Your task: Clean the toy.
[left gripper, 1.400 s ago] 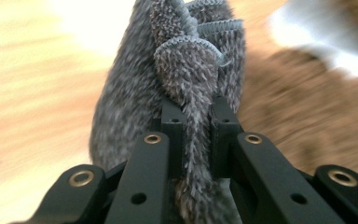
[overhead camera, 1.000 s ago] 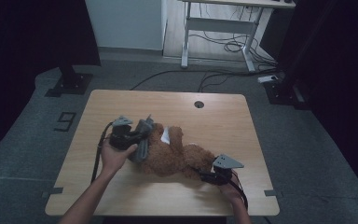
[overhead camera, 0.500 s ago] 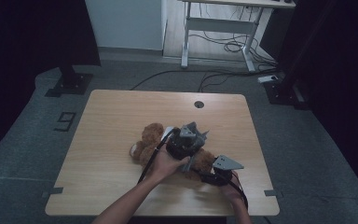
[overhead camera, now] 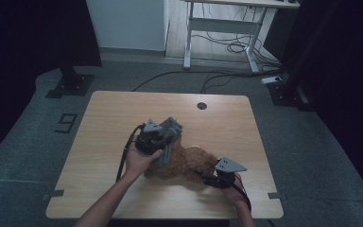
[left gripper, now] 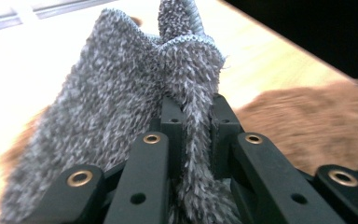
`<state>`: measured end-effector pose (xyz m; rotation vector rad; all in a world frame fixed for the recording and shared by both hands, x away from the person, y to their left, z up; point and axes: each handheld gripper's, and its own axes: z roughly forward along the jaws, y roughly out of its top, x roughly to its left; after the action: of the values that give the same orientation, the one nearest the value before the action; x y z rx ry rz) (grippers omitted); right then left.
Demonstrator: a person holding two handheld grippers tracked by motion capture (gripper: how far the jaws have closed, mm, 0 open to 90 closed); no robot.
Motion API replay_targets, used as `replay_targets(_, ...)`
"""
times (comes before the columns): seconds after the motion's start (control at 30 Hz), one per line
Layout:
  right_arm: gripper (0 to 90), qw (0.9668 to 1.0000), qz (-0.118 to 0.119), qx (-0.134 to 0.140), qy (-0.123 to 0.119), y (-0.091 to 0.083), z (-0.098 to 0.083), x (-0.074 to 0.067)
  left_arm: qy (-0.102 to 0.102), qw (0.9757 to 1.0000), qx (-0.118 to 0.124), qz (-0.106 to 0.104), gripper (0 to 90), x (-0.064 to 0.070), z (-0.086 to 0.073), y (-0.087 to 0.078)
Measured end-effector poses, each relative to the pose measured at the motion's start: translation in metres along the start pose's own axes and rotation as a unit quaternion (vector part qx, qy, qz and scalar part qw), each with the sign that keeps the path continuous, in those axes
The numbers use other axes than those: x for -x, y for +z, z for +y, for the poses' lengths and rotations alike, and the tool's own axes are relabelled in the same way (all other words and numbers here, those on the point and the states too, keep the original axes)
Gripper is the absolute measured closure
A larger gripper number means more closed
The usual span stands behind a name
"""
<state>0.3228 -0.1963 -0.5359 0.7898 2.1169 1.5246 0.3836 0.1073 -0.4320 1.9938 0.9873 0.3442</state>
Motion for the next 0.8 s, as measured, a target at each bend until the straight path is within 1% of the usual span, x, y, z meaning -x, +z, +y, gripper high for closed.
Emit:
replay_targets(0.03, 38.8, 1.0000, 0.000, 0.000, 0.000, 0.000, 0.000, 0.000, -0.008, 0.9999, -0.007, 0.006, 79.3, -0.008, -0.003, 0.001)
replay_targets(0.1, 38.8, 1.0000, 0.001, 0.000, -0.002, 0.000, 0.000, 0.000, -0.029, 0.9994, -0.017, 0.003, 79.3, -0.023, -0.010, 0.002)
replay_targets(0.13, 38.7, 1.0000, 0.001, 0.001, -0.002, 0.000, 0.000, 0.000, -0.037, 0.9992, -0.017, 0.000, 79.3, -0.029, -0.013, 0.002)
replay_targets(0.2, 38.8, 1.0000, 0.001, 0.000, -0.002, 0.000, 0.000, 0.000, -0.043, 0.9989, -0.019, 0.004, 79.3, -0.036, -0.016, 0.002)
replay_targets(0.3, 38.8, 1.0000, 0.001, 0.000, -0.001, 0.000, 0.000, 0.000, -0.042, 0.9986, -0.024, 0.023, 79.2, -0.043, -0.017, -0.002)
replay_targets(0.33, 38.8, 1.0000, 0.001, 0.000, -0.002, 0.000, 0.000, 0.000, -0.046, 0.9982, -0.026, 0.028, 79.2, -0.046, -0.017, -0.003)
replay_targets(0.43, 38.7, 1.0000, 0.002, 0.000, -0.003, 0.000, 0.000, 0.000, -0.053, 0.9970, -0.034, 0.045, 78.9, -0.056, -0.018, -0.010)
replay_targets(0.5, 38.7, 1.0000, 0.002, 0.000, -0.003, -0.001, 0.000, 0.001, -0.054, 0.9967, -0.034, 0.050, 78.7, -0.061, -0.017, -0.015)
replay_targets(0.53, 38.7, 1.0000, 0.003, 0.000, -0.003, -0.001, 0.000, 0.001, -0.056, 0.9969, -0.030, 0.046, 78.8, -0.061, -0.016, -0.017)
replay_targets(0.57, 38.7, 1.0000, 0.003, 0.001, -0.002, -0.001, 0.000, 0.001, -0.055, 0.9975, -0.022, 0.037, 78.7, -0.060, -0.015, -0.019)
replay_targets(0.6, 38.7, 1.0000, 0.004, 0.001, -0.002, 0.000, 0.000, 0.002, -0.053, 0.9980, -0.019, 0.031, 78.7, -0.057, -0.012, -0.020)
replay_targets(0.7, 38.6, 1.0000, 0.005, 0.003, -0.005, 0.000, 0.000, 0.003, -0.042, 0.9990, -0.007, 0.010, 78.6, -0.041, -0.001, -0.017)
replay_targets(0.73, 38.6, 1.0000, 0.003, 0.004, -0.006, 0.000, 0.000, 0.003, -0.038, 0.9993, -0.003, 0.001, 78.6, -0.035, 0.003, -0.014)
replay_targets(0.8, 38.6, 0.9999, -0.001, 0.003, -0.013, 0.001, 0.000, 0.003, -0.035, 0.9992, -0.003, -0.020, 78.6, -0.024, 0.011, -0.006)
